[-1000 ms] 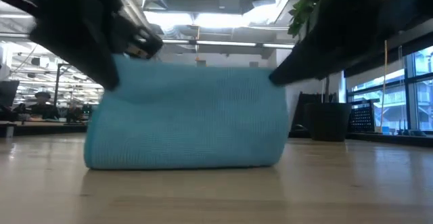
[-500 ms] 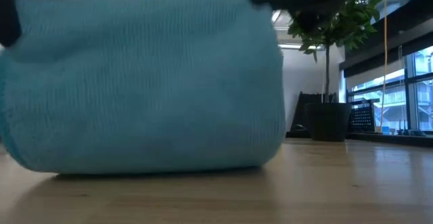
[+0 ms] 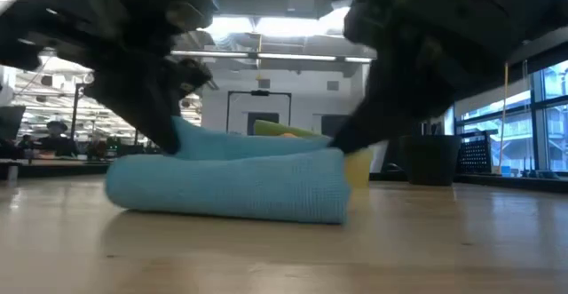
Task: Fold microfiber towels
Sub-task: Fold the blue microfiber towel
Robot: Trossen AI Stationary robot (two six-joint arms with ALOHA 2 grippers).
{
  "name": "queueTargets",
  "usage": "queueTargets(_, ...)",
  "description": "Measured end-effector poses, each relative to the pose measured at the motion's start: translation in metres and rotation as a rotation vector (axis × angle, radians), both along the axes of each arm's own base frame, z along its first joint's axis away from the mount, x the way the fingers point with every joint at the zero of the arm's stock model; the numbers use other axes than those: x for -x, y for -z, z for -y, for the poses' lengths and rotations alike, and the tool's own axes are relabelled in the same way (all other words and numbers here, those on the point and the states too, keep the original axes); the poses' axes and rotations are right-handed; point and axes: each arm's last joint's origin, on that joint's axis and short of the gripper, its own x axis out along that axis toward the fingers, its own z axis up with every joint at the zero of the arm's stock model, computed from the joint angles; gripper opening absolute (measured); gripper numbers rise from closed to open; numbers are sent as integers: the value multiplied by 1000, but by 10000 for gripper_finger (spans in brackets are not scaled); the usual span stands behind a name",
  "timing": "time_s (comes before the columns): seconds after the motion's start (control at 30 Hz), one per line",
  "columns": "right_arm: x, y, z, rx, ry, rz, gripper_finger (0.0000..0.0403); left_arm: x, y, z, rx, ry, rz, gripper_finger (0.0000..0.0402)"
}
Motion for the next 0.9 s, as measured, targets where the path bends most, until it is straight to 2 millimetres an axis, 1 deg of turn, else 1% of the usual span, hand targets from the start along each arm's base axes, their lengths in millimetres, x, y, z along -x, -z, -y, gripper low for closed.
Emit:
queueTargets(0.13, 6, 11, 10, -2, 51, -17, 0, -7, 0, -18, 5, -1, -9, 0)
queueTargets(0.4, 8, 20, 33, 65, 177, 3, 0, -15, 2, -45, -17, -30, -9, 0)
queueTargets(0.53, 6, 23, 48, 113, 237, 1, 0, -12, 12, -62, -26, -78, -16, 0)
queueTargets(0.67, 6, 26, 62, 121, 279, -8, 1, -6, 27, -81, -16, -149, 3, 0)
queueTargets(0.8, 6, 28, 71, 116, 311, -11, 21, -3, 34, -90, 0, -196, 31, 7)
queueTargets(0.9, 6, 29, 73, 123, 326, -17, 49, -1, 35, -91, -14, -204, 21, 30)
